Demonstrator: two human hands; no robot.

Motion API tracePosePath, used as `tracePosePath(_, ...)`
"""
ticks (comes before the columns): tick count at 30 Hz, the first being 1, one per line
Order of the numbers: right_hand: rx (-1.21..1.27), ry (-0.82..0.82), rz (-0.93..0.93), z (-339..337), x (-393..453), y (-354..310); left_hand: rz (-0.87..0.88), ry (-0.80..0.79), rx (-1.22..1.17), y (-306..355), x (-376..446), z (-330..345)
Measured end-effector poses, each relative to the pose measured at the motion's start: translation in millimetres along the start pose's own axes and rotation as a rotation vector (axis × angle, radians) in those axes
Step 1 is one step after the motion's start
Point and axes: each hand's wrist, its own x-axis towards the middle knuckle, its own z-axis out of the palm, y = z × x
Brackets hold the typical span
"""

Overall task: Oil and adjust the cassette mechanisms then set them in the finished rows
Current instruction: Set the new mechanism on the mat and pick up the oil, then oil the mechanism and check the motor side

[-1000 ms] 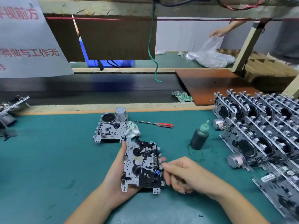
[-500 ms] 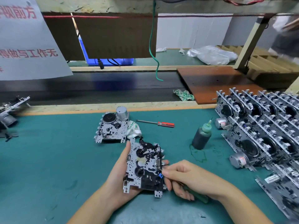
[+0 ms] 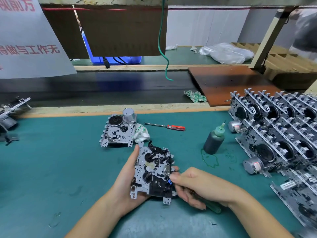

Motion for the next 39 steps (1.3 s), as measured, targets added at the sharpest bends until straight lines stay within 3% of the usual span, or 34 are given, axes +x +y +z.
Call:
tracePosePath(7, 0.047, 0.031, 0.024, 0.3, 0.5, 2.6, 0.004, 0.042, -0.018, 0.6, 2.2, -0.6)
tracePosePath(20, -0.103, 0.039, 0.034, -3.0, 0.5, 2.4, 0.026, 0.025, -0.007, -1.7, 3.5, 2.9)
tracePosePath(25, -0.109, 0.063, -0.032, -2.5, 0.7, 6.5, 0.023, 0.035, -0.034, -0.8, -0.3, 6.9)
tracePosePath(27, -0.036, 0.115, -0.091, -2.2, 1.3, 9.7, 0.010, 0.025, -0.066, -0.3, -2.7, 8.0)
tracePosePath(33, 0.133, 0.480, -0.268, -6.5, 1.3, 8.8, -0.015, -0.079, -0.148, -0.7, -6.8, 5.9)
tracePosePath(35, 0.084, 0.514, -0.298, -4.0, 3.2, 7.7, -0.002, -0.066, -0.107, -1.8, -6.4, 3.6)
tracePosePath(39, 0.062, 0.444, -0.313, 1.1, 3.9, 6.6, 0.074, 0.125, 0.058, -5.2, 1.1, -5.1)
